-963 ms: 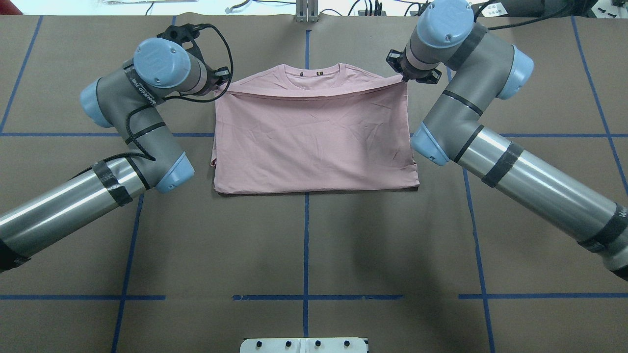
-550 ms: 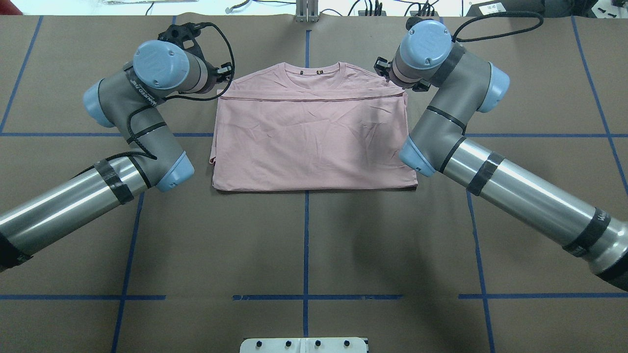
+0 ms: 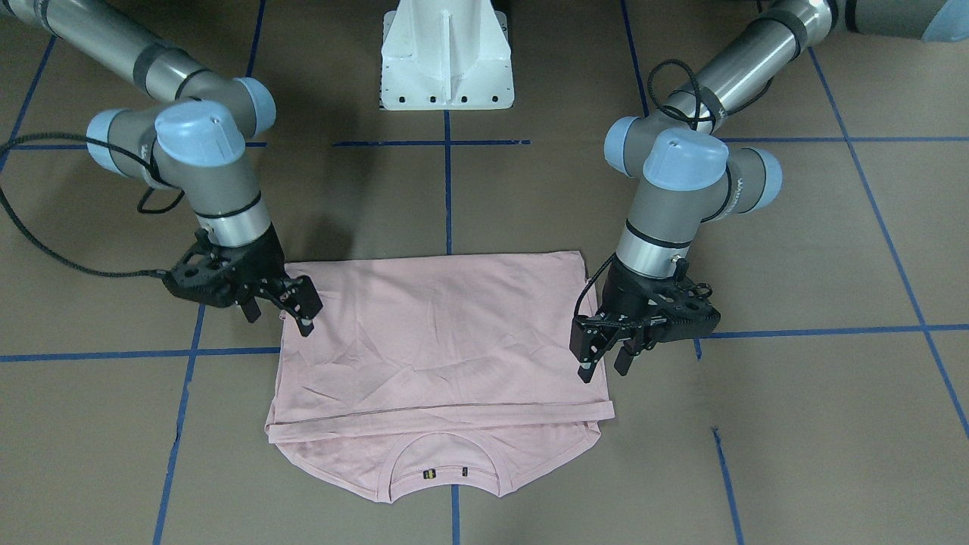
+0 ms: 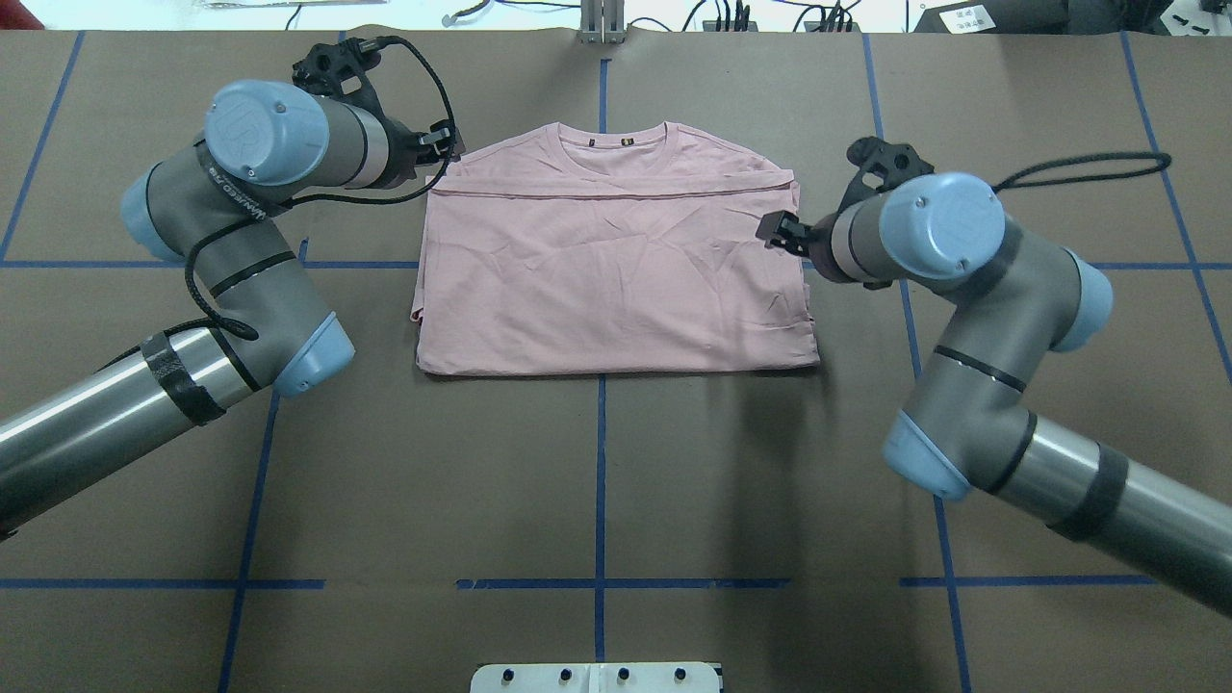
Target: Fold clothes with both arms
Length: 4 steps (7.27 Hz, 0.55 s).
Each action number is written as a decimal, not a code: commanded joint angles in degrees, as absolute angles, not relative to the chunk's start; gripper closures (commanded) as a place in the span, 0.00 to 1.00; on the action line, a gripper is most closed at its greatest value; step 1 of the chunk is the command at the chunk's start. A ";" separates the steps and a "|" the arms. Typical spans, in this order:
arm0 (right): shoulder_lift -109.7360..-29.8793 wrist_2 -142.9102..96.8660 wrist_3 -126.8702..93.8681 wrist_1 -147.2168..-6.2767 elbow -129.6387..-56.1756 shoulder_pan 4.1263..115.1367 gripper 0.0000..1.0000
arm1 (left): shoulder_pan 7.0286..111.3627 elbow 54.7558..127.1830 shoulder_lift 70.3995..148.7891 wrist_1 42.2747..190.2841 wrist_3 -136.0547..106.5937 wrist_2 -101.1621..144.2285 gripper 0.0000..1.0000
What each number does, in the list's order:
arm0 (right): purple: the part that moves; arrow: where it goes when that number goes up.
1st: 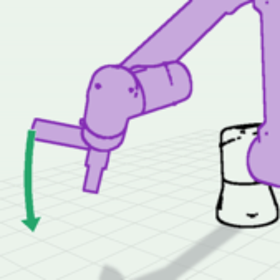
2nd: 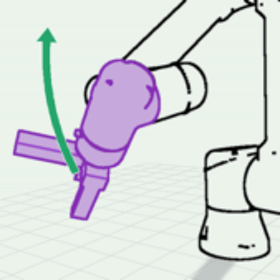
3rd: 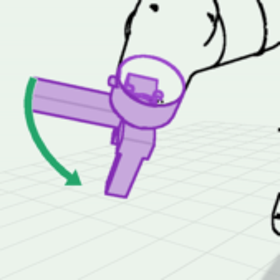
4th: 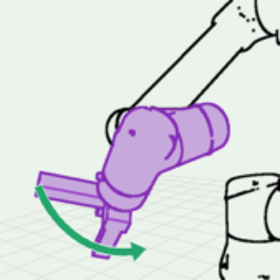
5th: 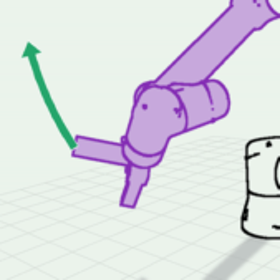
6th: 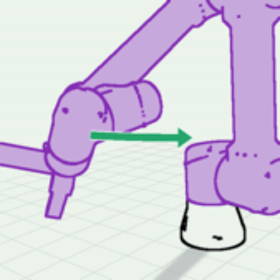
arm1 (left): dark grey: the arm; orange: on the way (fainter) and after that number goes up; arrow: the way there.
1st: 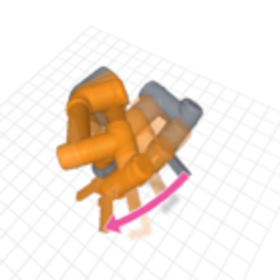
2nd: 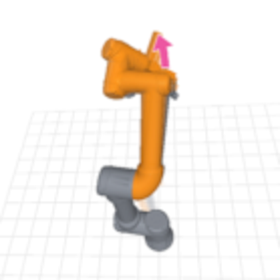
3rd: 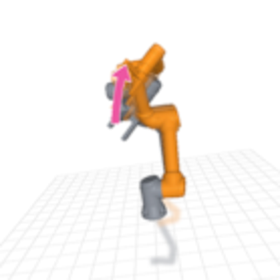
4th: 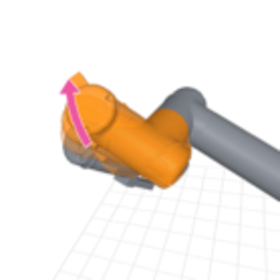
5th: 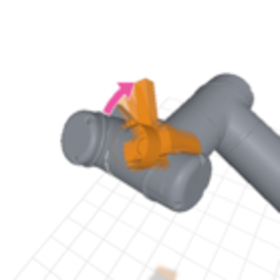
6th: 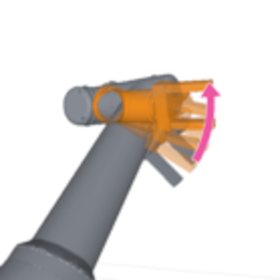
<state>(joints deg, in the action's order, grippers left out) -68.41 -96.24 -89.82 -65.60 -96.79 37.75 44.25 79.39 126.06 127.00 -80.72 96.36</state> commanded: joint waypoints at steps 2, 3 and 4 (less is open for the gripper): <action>-72.95 -95.71 -99.49 -65.57 -100.47 32.26 0.24 | 43.95 79.72 125.68 126.74 -80.86 96.59 0.35; -73.38 -95.97 -99.49 -65.74 -99.85 32.26 0.26 | 43.95 79.72 125.68 126.74 -80.86 96.59 0.35; -73.48 -96.24 -100.10 -66.00 -100.02 32.26 0.26 | 43.95 79.72 125.68 126.74 -80.86 96.59 0.35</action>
<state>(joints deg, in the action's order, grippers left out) -73.21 -95.96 -99.43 -65.75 -100.18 32.39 43.97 79.72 125.68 126.74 -80.86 96.59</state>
